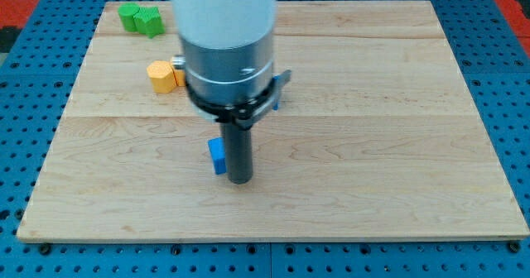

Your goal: Push the blue cube parallel to the red circle

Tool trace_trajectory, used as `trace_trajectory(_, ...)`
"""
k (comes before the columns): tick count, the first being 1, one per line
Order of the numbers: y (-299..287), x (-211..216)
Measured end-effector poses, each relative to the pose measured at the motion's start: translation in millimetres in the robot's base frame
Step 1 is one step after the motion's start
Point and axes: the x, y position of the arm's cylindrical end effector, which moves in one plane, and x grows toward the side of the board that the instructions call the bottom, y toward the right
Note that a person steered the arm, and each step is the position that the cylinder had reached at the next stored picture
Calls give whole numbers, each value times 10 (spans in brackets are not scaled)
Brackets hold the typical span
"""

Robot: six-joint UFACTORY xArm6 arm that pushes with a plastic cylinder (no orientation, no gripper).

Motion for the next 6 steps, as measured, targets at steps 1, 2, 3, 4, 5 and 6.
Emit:
trace_trajectory(1,626,-342)
trace_trajectory(2,148,-673)
trace_trajectory(3,-362,-414)
trace_trajectory(4,118,-221)
trace_trajectory(5,-201,-638)
trace_trajectory(6,-1189,-330)
